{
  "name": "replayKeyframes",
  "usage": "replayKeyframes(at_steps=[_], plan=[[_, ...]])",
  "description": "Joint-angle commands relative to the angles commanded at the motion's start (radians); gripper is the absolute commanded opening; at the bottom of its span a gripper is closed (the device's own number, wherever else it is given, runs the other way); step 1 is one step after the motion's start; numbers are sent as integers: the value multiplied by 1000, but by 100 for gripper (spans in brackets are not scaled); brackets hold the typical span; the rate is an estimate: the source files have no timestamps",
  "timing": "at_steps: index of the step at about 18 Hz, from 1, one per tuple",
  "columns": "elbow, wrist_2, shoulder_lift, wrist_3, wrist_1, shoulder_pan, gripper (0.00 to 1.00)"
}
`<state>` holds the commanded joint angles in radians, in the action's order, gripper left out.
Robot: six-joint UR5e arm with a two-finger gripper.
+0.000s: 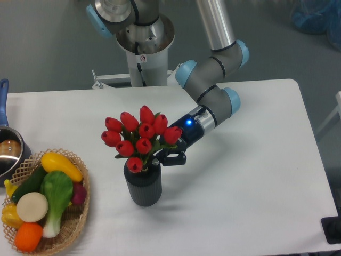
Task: Insert the flowers into the vase
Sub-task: 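Push the tulip stems further down into the vase, then open the gripper to release the tulip stems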
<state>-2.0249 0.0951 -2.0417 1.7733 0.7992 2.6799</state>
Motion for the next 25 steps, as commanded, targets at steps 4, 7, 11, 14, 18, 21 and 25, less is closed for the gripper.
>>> replayKeyframes(at_steps=[4, 7, 11, 14, 18, 21, 25], plan=[[2, 0, -2, 0, 0, 0, 28], [2, -2, 2, 0, 0, 0, 32], [3, -2, 3, 0, 0, 0, 33], [3, -2, 3, 0, 0, 0, 35], [2, -3, 6, -3, 2, 2, 36], [2, -3, 11, -8, 3, 0, 38], [12, -83, 23, -12, 3, 0, 50]])
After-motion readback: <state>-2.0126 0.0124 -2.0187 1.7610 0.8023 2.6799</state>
